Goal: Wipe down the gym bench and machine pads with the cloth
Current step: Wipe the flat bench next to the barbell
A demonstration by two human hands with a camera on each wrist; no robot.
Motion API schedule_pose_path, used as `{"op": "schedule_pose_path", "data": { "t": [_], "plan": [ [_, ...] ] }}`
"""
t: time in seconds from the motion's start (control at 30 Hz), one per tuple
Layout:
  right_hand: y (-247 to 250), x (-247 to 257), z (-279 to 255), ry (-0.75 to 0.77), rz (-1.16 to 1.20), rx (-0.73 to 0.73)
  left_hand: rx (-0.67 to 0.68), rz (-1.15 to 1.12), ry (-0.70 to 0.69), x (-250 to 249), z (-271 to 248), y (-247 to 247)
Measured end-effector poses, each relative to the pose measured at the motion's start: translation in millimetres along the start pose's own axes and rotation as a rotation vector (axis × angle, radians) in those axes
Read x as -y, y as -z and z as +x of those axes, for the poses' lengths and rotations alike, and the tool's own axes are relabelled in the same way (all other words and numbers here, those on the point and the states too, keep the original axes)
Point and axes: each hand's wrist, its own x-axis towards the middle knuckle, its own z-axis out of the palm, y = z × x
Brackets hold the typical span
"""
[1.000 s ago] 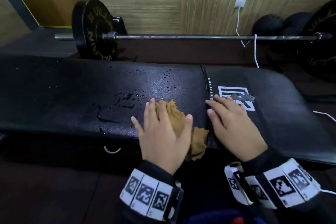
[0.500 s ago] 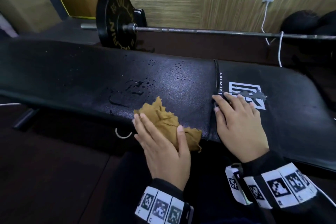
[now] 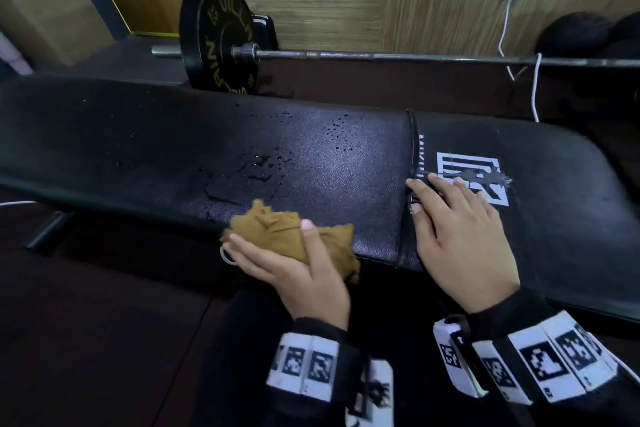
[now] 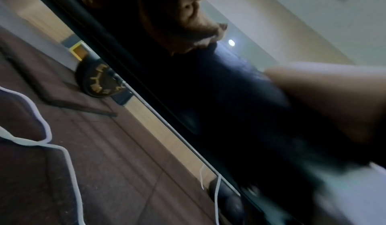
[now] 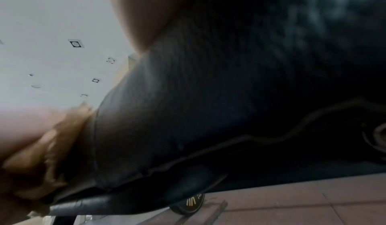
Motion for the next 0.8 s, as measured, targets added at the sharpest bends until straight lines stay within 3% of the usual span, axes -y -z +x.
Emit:
{"op": "schedule_pose_path", "data": {
  "t": [0.23,0.4,0.5,0.67,0.8],
  "plan": [
    [1,4,0,-0.004,-0.028,0.025,-0.209,-0.056,0.076,14,69,19],
    [-1,16,7,-0.040,-0.028,0.027,-0.137,-0.076,0.084,13,41,9],
    [-6,36,8,0.015,0.027,0.015,-0.107,-0.066,0.056,15,41,12],
    [-18,64,8,0.073,-0.018,0.088,-0.117,0.042,-0.001,22,102,42],
    [-20,65,6,0.078,-0.062,0.067,-0.022,0.303,-0.069,22,165,78]
  ]
}}
